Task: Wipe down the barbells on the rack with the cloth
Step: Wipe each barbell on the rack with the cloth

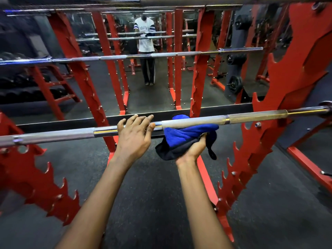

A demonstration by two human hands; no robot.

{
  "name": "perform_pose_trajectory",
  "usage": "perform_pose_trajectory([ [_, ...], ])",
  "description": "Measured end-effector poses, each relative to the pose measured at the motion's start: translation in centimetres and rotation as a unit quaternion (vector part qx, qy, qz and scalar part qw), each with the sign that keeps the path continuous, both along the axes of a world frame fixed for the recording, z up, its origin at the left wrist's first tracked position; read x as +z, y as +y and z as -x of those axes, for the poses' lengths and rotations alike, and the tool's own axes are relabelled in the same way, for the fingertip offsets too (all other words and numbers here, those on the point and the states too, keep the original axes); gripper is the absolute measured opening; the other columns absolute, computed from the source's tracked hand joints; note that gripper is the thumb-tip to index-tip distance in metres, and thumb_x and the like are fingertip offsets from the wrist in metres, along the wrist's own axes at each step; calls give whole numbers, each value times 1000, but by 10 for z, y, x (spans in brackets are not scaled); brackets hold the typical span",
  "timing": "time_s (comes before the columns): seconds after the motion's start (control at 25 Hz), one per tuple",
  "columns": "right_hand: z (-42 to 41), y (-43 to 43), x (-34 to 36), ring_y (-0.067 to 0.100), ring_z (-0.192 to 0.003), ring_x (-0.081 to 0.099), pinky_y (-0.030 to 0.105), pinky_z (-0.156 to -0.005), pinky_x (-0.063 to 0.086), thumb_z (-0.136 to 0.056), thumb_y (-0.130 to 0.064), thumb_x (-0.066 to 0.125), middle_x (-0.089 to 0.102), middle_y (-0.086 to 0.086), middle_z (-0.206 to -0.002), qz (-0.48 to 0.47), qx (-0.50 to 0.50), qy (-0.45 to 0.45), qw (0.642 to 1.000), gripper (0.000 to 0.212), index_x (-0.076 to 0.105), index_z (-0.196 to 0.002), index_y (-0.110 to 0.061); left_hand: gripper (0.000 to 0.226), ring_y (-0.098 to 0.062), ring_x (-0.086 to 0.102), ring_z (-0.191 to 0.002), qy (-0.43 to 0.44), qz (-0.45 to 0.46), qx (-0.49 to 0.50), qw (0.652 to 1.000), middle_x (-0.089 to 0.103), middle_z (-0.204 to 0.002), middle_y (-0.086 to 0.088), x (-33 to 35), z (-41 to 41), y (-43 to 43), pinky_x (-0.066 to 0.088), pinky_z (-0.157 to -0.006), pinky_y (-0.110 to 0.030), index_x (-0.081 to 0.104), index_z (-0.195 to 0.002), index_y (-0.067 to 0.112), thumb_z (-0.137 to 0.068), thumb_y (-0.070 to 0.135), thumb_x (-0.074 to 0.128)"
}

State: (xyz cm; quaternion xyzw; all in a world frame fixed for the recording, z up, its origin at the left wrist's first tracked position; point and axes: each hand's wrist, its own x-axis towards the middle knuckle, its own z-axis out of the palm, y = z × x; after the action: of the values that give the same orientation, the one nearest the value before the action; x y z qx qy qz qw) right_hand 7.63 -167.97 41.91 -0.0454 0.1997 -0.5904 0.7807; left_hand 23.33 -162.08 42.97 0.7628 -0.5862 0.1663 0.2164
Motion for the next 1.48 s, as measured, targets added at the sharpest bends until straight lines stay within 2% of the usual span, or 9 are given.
perform_pose_trajectory([
  [0.12,-9,1,-7,27,-88,72,40,-94,55,-105,-62,28,74,12,-98,-17,-14,6,1000,67,73,-103,-11,52,-17,43,-139,-6,-2,-4,1000,59,-138,12,-1,-3,-1,22,-113,-43,51,-144,35,-104,51,22],
  [0.28,-12,9,-5,25,-121,63,41,-113,46,-110,-38,43,65,10,-126,-5,-245,234,941,27,57,-114,-16,57,-21,29,-149,-6,-15,-17,1000,49,-150,3,0,-8,2,14,-120,-44,45,-149,36,-104,52,15],
  [0.48,-11,12,-16,32,-117,50,14,-105,37,-99,-25,67,52,27,-121,131,-368,546,741,40,59,-120,7,58,-22,26,-151,-17,-2,33,999,45,-154,-2,-5,-39,32,3,-121,-47,42,-151,38,-103,54,13],
  [0.64,-18,7,-2,33,-117,52,43,-105,45,-96,-30,71,55,18,-125,269,-350,691,573,32,71,-111,-2,58,-18,25,-151,-22,-17,30,999,40,-158,2,-8,-72,54,2,-121,-45,35,-153,40,-103,56,10],
  [0.8,-33,6,15,33,-113,53,49,-98,43,-93,-41,68,59,5,-128,332,-274,786,444,31,74,-109,-15,58,-19,27,-151,-18,-8,14,1000,41,-158,1,-7,-80,57,6,-122,-44,35,-153,41,-103,55,11],
  [1.0,-28,-13,26,23,-132,52,56,-118,25,-90,-39,68,57,-5,-140,286,-256,767,514,41,64,-127,-24,57,-22,31,-148,-26,-4,6,1000,44,-155,-1,-6,-92,61,11,-121,-45,40,-151,38,-102,56,17],
  [1.28,-74,33,6,21,-134,50,46,-120,29,-93,-50,56,56,-5,-144,452,-230,765,398,48,66,-131,-23,61,-23,53,-122,-64,2,20,998,62,-123,1,-4,-118,68,32,-107,-47,53,-141,32,-99,65,23],
  [1.36,-69,19,13,22,-121,59,40,-111,37,-93,-46,57,64,-5,-133,447,-232,765,401,39,71,-120,-21,69,-23,58,-112,-69,0,14,998,65,-112,2,0,-123,70,35,-103,-46,57,-137,31,-98,68,15],
  [1.48,-68,0,32,27,-100,67,40,-95,45,-91,-51,52,71,-3,-107,378,-191,799,427,35,70,-91,-22,68,-28,50,-130,-60,6,46,997,66,-123,-3,2,-145,79,22,-114,-56,58,-136,30,-97,72,21],
])
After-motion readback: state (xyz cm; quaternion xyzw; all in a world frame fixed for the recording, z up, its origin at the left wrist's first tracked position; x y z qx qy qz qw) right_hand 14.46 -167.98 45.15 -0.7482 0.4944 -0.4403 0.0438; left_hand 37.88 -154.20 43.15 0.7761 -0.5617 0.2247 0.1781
